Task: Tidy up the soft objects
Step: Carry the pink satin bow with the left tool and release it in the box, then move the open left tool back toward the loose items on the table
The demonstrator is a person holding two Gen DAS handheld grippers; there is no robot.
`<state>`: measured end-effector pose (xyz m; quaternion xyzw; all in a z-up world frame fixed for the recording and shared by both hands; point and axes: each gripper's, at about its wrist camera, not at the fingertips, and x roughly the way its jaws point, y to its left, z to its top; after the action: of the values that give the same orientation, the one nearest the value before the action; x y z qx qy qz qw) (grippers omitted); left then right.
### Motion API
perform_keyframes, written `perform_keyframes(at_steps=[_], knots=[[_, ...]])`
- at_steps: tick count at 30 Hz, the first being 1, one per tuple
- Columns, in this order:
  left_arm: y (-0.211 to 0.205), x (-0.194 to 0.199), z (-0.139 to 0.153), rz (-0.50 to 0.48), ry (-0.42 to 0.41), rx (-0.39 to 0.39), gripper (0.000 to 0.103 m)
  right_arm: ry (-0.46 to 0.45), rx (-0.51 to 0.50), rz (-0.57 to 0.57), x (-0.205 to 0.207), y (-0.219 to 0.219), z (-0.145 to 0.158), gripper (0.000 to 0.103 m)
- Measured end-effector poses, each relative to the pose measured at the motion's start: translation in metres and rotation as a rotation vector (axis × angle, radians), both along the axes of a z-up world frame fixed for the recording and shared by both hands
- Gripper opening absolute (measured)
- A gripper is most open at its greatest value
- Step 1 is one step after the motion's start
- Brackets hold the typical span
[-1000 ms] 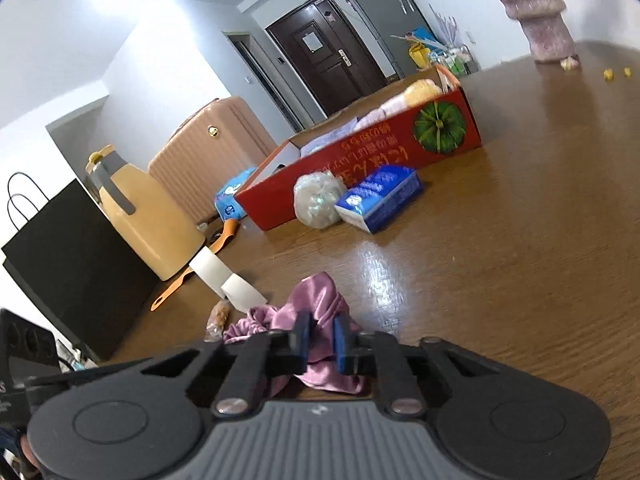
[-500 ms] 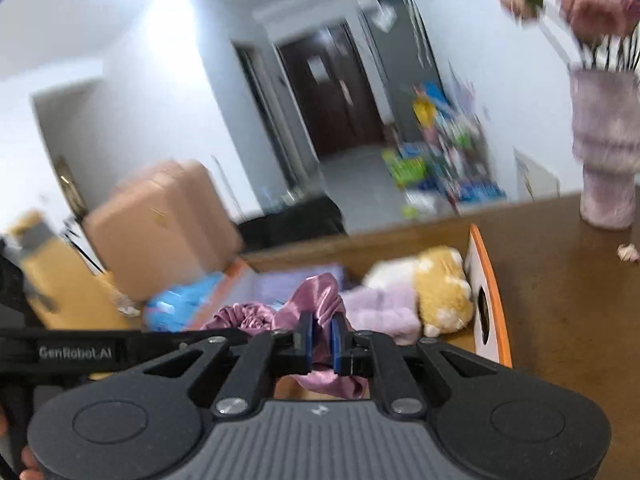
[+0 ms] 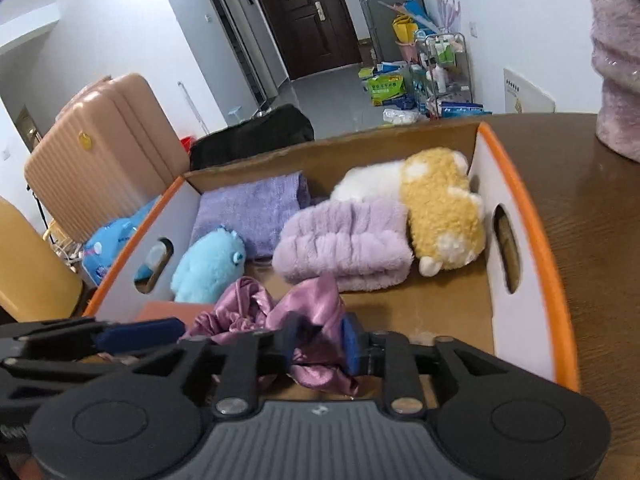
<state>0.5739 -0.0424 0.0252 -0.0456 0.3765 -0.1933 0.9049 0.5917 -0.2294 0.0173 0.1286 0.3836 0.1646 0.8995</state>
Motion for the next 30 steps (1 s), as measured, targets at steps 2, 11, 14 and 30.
perform_keyframes(at_steps=[2, 11, 14, 30], knots=[[0.004, -0.013, 0.021, 0.003, -0.036, -0.011, 0.050, -0.041, 0.001, -0.003, -0.014, -0.007, 0.018, 0.040], [0.029, -0.137, 0.095, 0.041, -0.319, 0.071, 0.071, -0.301, -0.088, 0.011, -0.140, -0.032, 0.112, 0.050], [0.037, -0.190, 0.096, 0.090, -0.409, 0.108, 0.076, -0.391, -0.095, 0.031, -0.196, -0.043, 0.124, 0.055], [0.037, -0.395, 0.005, 0.278, -0.328, 0.076, 0.093, -0.391, 0.007, 0.014, -0.412, -0.048, 0.020, 0.080]])
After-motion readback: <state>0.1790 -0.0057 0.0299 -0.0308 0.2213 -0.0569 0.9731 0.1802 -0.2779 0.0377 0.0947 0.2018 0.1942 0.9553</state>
